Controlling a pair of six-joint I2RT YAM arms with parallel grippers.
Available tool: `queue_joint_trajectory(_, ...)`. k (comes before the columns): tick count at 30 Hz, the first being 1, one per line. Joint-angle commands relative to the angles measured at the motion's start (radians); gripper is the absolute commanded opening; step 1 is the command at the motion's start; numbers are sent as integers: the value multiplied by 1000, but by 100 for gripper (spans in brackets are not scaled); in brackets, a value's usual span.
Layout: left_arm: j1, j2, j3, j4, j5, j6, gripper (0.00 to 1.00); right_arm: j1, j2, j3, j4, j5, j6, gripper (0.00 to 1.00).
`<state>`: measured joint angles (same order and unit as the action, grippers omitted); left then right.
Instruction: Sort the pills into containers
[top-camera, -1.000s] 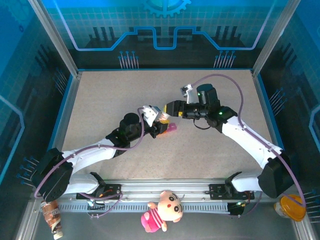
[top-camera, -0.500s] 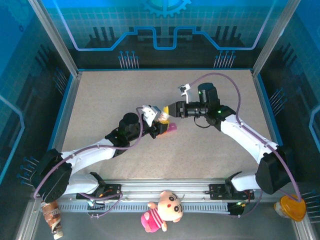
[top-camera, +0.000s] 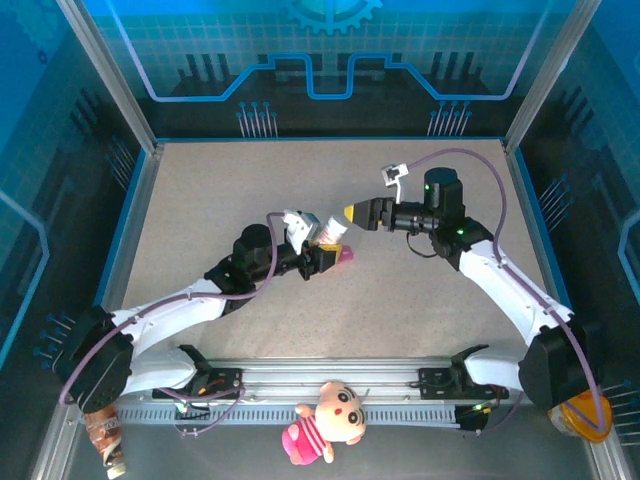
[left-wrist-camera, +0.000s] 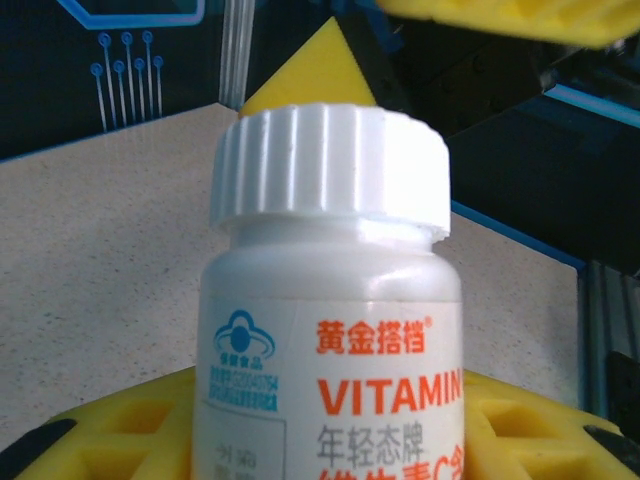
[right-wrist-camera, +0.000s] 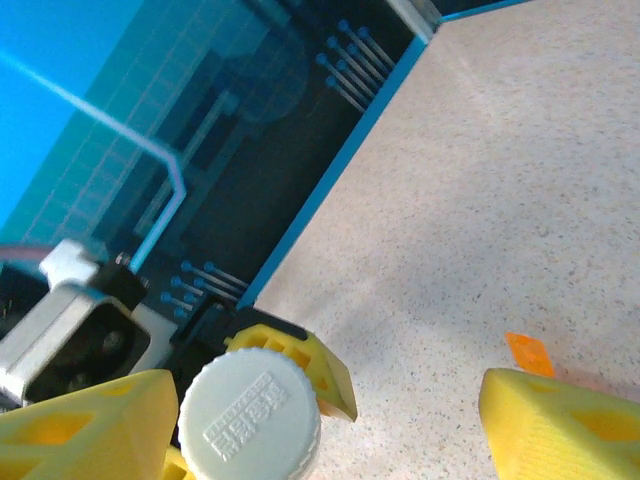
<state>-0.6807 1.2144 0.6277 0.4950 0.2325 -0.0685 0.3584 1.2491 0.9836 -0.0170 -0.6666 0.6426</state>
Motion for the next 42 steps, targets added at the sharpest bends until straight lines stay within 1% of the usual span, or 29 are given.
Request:
queue_joint_trajectory(1, 2, -14, 32, 2, -68, 70, 0, 36, 5, 61, -86, 127, 108, 80)
queue_joint_trajectory(3, 1, -6, 35, 7, -83, 83, 0, 71, 17, 77, -101, 170, 120, 81)
queue_joint_trajectory(6, 1, 3, 44, 5, -84, 87, 0, 112, 43, 98, -97, 195, 127, 81)
queue_joint_trajectory(11, 0, 7, 46, 10, -88, 87, 0, 147, 76, 112, -96, 202, 123, 77)
queue_joint_trajectory(15, 0, 7, 44, 14, -89, 85, 0, 159, 79, 99, -85, 191, 122, 70)
queue_joint_trajectory(18, 0, 12, 43, 20, -91, 83, 0, 163, 75, 81, -73, 174, 117, 62)
queue_joint_trajectory(20, 0, 16, 43, 26, -90, 79, 0, 163, 72, 72, -72, 162, 109, 54)
queue_joint_trajectory(23, 0, 22, 46, 29, -92, 76, 0, 164, 66, 58, -65, 138, 99, 53)
queue_joint_trajectory(26, 0, 27, 46, 35, -93, 72, 0, 163, 55, 44, -64, 131, 92, 50)
queue_joint_trajectory(29, 0, 30, 47, 34, -91, 70, 0, 162, 44, 30, -60, 126, 84, 49)
queue_joint_trajectory(34, 0, 28, 49, 35, -91, 70, 0, 156, 30, 8, -41, 111, 57, 43)
queue_joint_trajectory(36, 0, 24, 48, 35, -90, 68, 0, 147, 23, -10, -4, 77, 19, 42)
queue_joint_trajectory(38, 0, 19, 47, 36, -87, 62, 0, 137, 19, -24, 27, 0, -78, 41)
queue_joint_trajectory(41, 0, 19, 49, 28, -76, 51, 0, 125, 9, -41, -7, -33, -247, 42)
queue_joint_trajectory(42, 0, 17, 47, 28, -73, 45, 0, 113, 12, -40, -24, -41, -271, 45)
